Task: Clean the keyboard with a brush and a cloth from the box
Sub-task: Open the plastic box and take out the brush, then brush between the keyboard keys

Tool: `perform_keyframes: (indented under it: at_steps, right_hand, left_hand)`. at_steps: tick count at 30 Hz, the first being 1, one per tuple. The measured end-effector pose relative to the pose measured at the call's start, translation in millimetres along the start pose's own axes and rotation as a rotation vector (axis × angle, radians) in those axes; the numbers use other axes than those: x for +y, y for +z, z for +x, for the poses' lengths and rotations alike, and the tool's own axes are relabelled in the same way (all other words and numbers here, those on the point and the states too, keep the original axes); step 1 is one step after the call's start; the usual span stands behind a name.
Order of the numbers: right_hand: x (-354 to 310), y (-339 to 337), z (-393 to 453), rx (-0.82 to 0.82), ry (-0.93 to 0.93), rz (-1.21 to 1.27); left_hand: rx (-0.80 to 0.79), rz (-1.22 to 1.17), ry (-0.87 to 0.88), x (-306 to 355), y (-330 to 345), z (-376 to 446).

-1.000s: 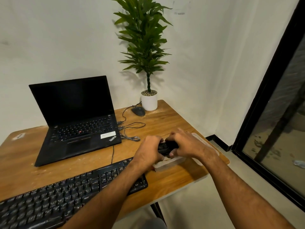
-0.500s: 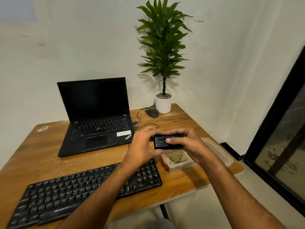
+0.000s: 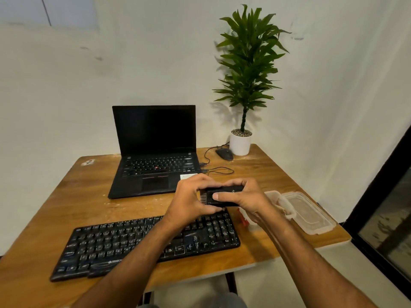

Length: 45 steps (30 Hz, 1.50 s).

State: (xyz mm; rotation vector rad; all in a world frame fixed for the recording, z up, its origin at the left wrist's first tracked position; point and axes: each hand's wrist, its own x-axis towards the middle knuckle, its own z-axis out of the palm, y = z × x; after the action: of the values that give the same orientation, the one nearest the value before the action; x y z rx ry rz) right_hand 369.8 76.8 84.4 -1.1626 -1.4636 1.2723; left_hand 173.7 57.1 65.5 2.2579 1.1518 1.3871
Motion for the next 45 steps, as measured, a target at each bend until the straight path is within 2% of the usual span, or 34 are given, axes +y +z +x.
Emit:
perform_keyframes:
  at_steps: [4,9,14,21,27,31,36,41,45]
  right_hand:
    - [-7.9,20.9,-4.7,-0.031,0.025,0.079]
    - [-7.0,48.1,-3.5,-0.042,0.192,0.509]
    - [-6.0,86.0,-6.1,-0.072,0.25,0.571]
    - [-8.3,131.7,-4.8,-0.05,0.108,0.362]
    - [-18.3,165.8,-1.8,-0.056,-0.057,0.145]
    - [-21.7,186.1,5.9,-0.079,-0.101,0.073]
    - [-22.8,216.5,3.9,-0.124,-0.16,0.047]
    - [-12.2,245.7,11.0,-0.17,-0.188,-0.063]
    - [-8.8,267.1,20.4,-0.214,-0.261,-0.237]
  left_hand:
    - [0.03,0.022,-0.024,-3.7,-15.8,-8.7]
    - [0.138,0.071,-0.06,-17.8,-40.3,-25.2]
    - [0.192,0.121,-0.102,-29.6,-60.2,-46.0]
    - [0.164,0.208,-0.136,-44.4,-95.6,-82.4]
    - [0.111,0.234,-0.312,-55.9,-147.3,-134.6]
    - [0.014,0.181,-0.543,-68.9,-186.2,-177.6]
    - [-0.181,0.123,-0.713,-88.5,-228.7,-222.4]
    - [-0.4,0.126,-0.704,-103.3,-239.9,-225.5]
    - [-0.405,0.067,-0.711,-110.5,-239.5,-224.9]
